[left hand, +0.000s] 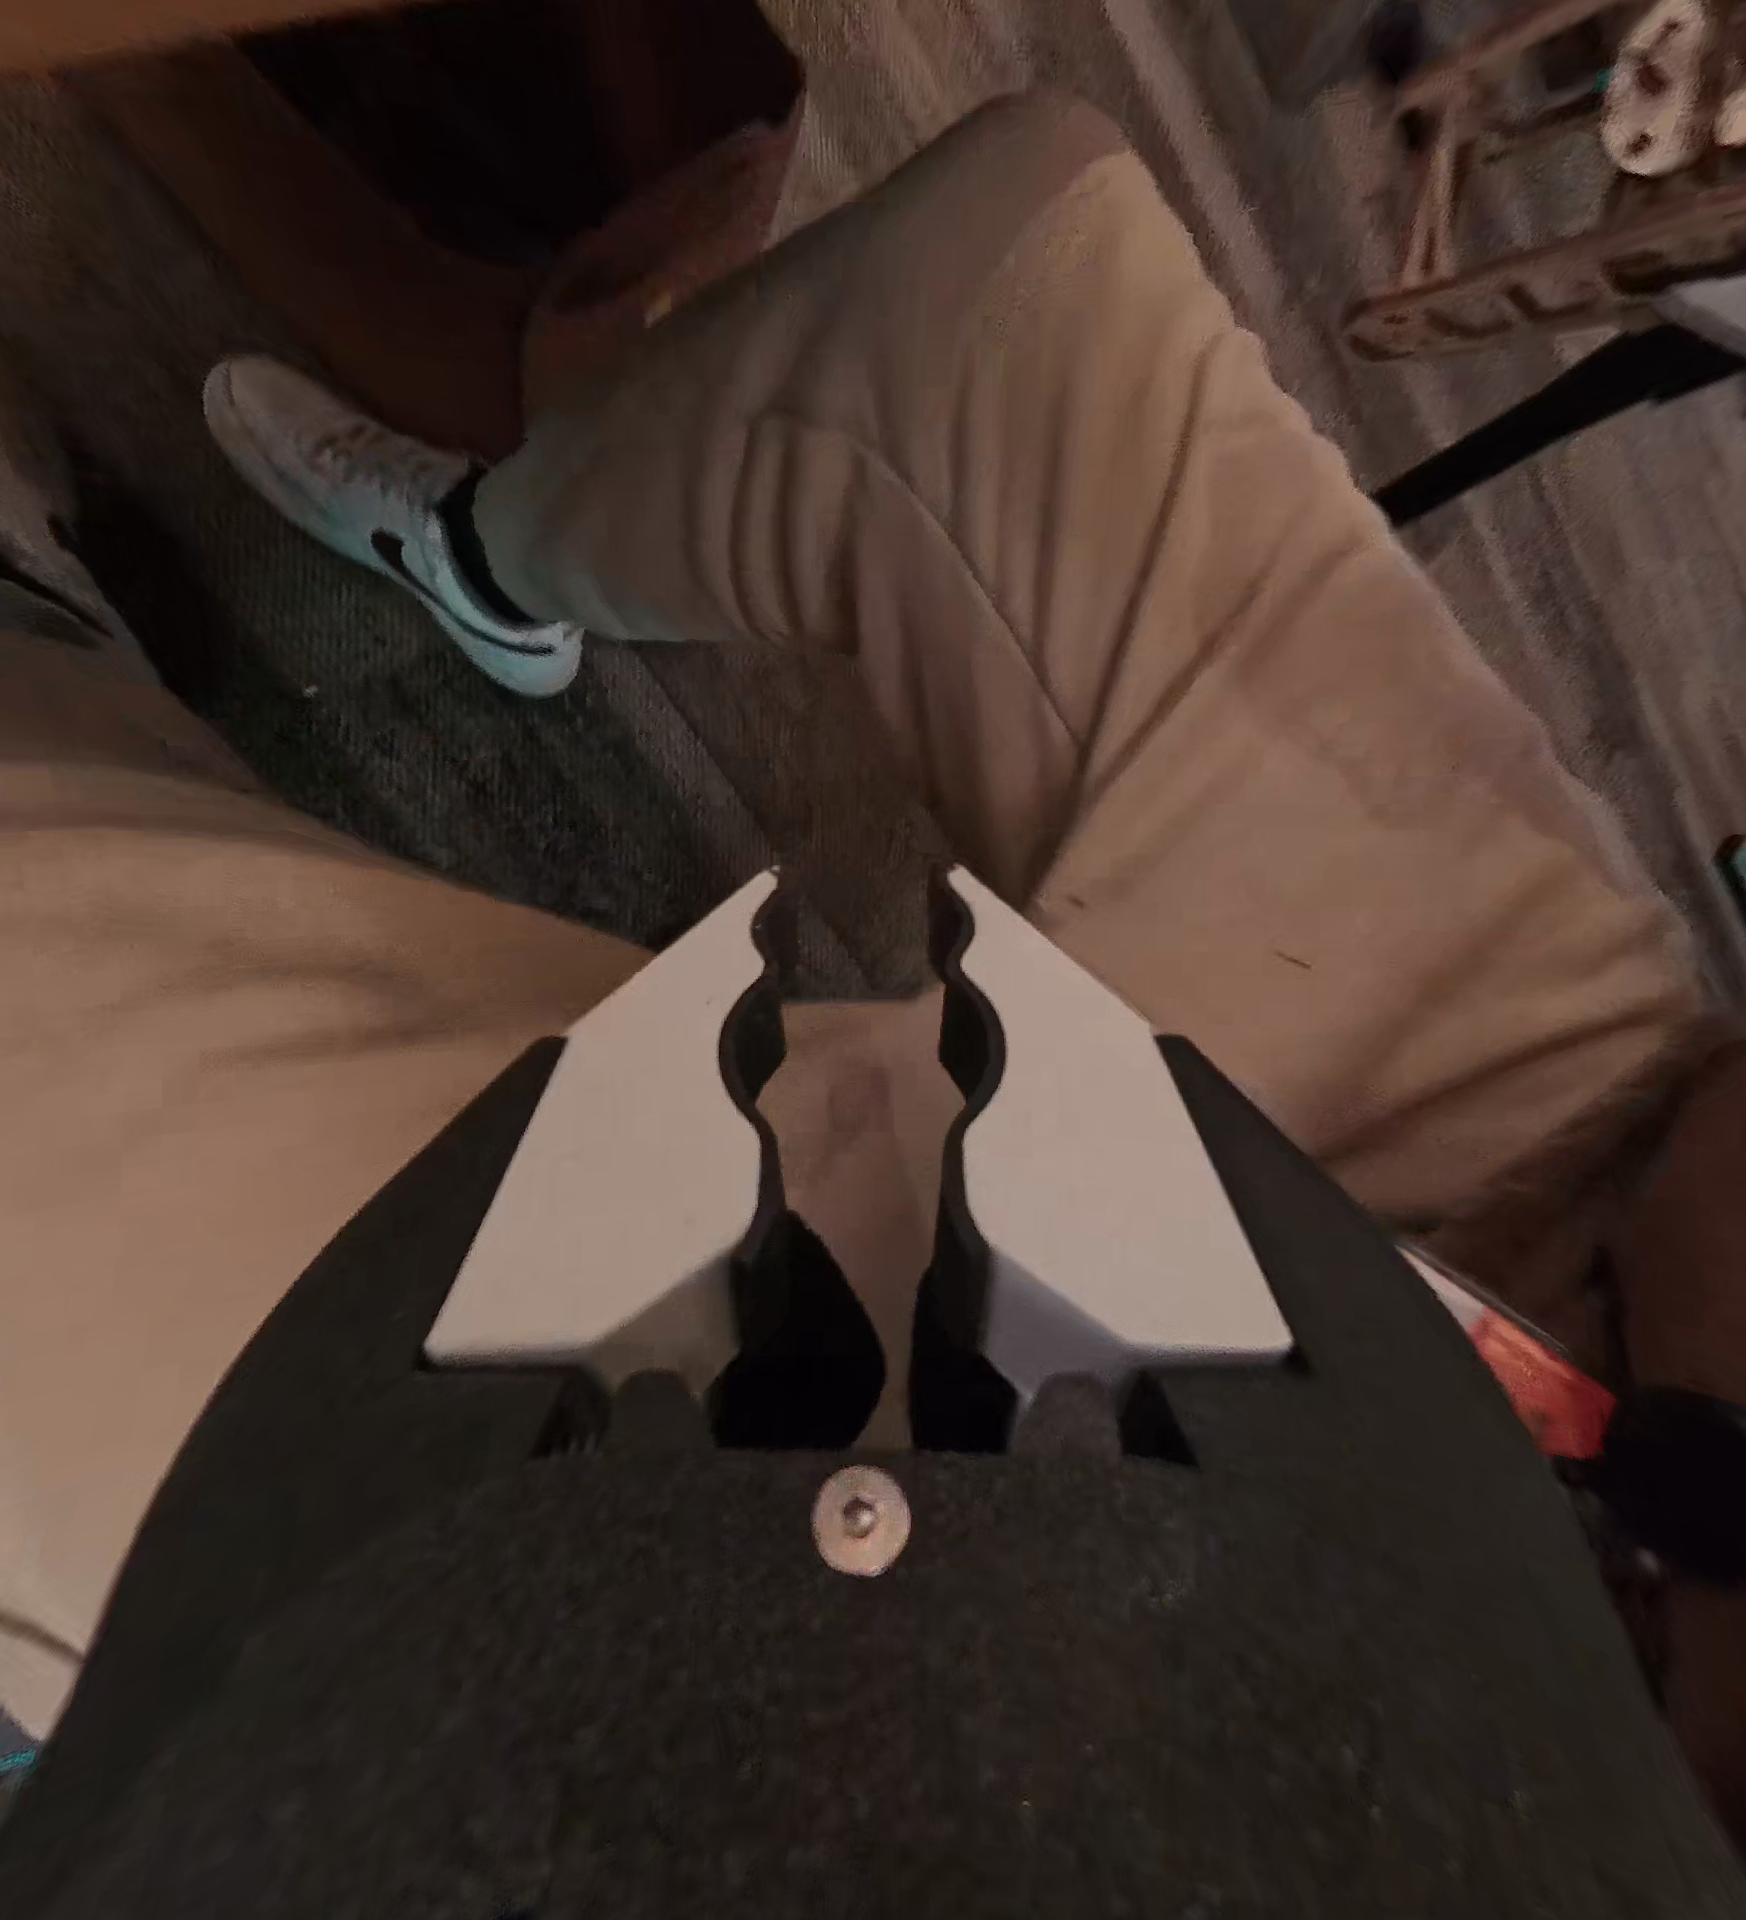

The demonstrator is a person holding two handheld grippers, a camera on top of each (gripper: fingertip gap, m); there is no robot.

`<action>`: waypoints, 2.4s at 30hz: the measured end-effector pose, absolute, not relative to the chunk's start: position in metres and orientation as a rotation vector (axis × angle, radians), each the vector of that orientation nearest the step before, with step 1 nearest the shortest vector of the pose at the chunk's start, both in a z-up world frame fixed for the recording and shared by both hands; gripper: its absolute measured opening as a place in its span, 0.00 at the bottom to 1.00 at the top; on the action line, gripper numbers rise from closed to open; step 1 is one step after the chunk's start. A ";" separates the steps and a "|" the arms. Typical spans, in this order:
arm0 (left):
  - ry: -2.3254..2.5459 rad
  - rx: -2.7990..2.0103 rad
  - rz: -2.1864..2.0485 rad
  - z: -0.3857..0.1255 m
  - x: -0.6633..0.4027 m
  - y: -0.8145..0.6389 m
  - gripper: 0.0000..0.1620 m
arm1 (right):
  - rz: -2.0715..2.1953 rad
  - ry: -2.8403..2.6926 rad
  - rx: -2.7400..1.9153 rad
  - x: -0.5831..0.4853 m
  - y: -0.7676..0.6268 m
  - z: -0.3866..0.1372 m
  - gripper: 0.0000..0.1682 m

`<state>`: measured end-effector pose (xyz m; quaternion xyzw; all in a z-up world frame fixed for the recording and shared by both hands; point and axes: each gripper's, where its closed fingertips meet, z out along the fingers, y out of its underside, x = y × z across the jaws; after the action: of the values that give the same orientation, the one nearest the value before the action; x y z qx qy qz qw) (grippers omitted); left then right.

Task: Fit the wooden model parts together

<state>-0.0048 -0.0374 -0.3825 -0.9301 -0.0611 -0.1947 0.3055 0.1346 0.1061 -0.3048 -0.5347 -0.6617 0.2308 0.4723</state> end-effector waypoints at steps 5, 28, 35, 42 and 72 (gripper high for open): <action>-0.089 -2.700 -0.316 -0.495 -0.017 0.004 0.12 | 0.595 -1.617 -1.373 0.158 0.062 -0.316 0.32; 1.257 -2.842 -0.125 -0.987 -0.202 0.189 0.13 | 0.722 -1.457 -1.757 0.221 0.066 -0.382 0.32; 1.372 -2.756 -0.034 -0.995 -0.225 0.185 0.13 | 0.754 -1.400 -1.775 0.228 0.072 -0.379 0.32; 1.400 -2.696 -0.066 -0.997 -0.220 0.190 0.10 | 0.743 -1.429 -1.803 0.231 0.070 -0.389 0.32; 1.363 -2.707 -0.079 -0.991 -0.212 0.185 0.05 | 0.754 -1.452 -1.818 0.231 0.065 -0.393 0.32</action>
<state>-0.2119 0.1854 -0.9912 -0.8915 0.4489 -0.0260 0.0547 0.2307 0.0651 -0.3935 -0.6987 -0.5582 0.2899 0.3409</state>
